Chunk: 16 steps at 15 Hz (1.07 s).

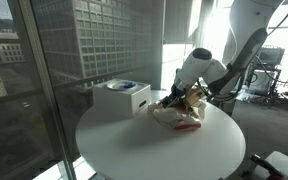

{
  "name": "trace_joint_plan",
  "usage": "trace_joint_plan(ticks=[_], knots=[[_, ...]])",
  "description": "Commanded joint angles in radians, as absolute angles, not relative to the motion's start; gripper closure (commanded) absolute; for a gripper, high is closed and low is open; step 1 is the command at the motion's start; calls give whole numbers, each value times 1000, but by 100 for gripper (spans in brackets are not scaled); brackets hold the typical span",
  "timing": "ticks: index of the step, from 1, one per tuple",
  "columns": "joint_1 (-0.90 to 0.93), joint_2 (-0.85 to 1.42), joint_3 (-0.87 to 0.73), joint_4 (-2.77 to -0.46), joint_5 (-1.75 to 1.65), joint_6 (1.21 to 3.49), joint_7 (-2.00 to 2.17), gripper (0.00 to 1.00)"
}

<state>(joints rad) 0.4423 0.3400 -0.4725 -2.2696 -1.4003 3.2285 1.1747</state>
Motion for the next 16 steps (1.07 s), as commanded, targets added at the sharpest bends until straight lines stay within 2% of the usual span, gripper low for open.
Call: trace_joint_plan(ticks=[1,5,6,7,15,16], knots=[[416,397,-420,-2266,-1318,3227,1145,0],[368,432,-358,-2274,-1245,3206,1110,0],[342,429,-324,-2292,-1216,3199,1087,25],[318,422,-290,-2307,-1183,3180,1068,26],[188,359,-98,-2325,-965,3045,932,88],[179,349,-88,-2322,-941,3023,926,91]])
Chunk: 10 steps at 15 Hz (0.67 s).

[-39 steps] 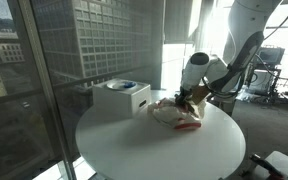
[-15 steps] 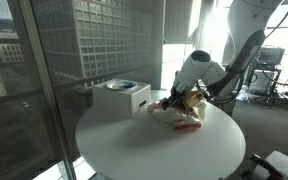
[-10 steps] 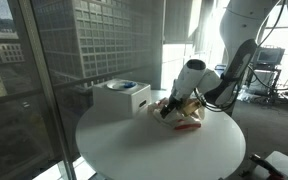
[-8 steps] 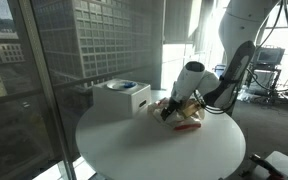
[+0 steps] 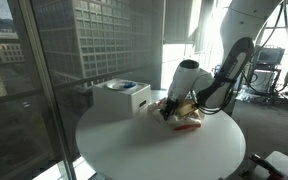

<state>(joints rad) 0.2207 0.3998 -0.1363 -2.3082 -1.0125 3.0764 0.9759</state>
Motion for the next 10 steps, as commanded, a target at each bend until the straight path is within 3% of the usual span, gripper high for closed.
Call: trace_joint_plan(ticks=[1,3,4,9,10], knots=[[166,342,-73,-2320,-908,3002,915,92],[118,329,-17,-2326,-801,2950,864,96],[86,325,21,-2328,-734,2929,822,93],[-280,392,413,-2319,-278,2998,439,86],[-343,386,478,-2322,-230,3025,392,88]])
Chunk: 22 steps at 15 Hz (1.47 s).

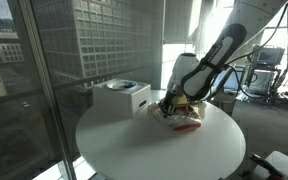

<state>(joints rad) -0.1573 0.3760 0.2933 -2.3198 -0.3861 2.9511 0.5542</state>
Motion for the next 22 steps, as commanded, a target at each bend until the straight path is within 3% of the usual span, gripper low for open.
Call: trace_joint_plan(ticks=[1,8,9,11,16,18,22], knots=[[-373,372,507,-2324,-214,3039,373,87],[-495,292,603,-2351,-237,3092,373,86],[-495,298,600,-2347,-248,3086,368,62],[-472,316,572,-2335,-266,3069,371,53],[-462,383,562,-2304,-270,3019,359,14],[-330,385,451,-2299,-69,3025,208,1],[-230,426,360,-2269,58,3007,102,0]])
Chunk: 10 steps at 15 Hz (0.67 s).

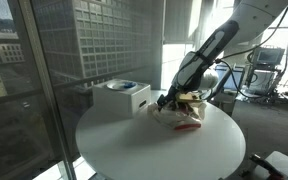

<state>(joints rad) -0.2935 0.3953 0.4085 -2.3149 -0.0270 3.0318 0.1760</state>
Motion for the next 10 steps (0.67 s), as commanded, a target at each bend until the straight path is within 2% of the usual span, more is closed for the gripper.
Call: trace_joint_plan(ticks=[1,5,6,8,10], knots=[[-223,438,360,-2259,86,2998,84,0],[-186,453,346,-2243,139,2989,26,0],[-175,462,329,-2234,141,2975,26,25],[-156,477,305,-2224,142,2969,22,29],[-136,489,279,-2218,135,2976,23,47]])
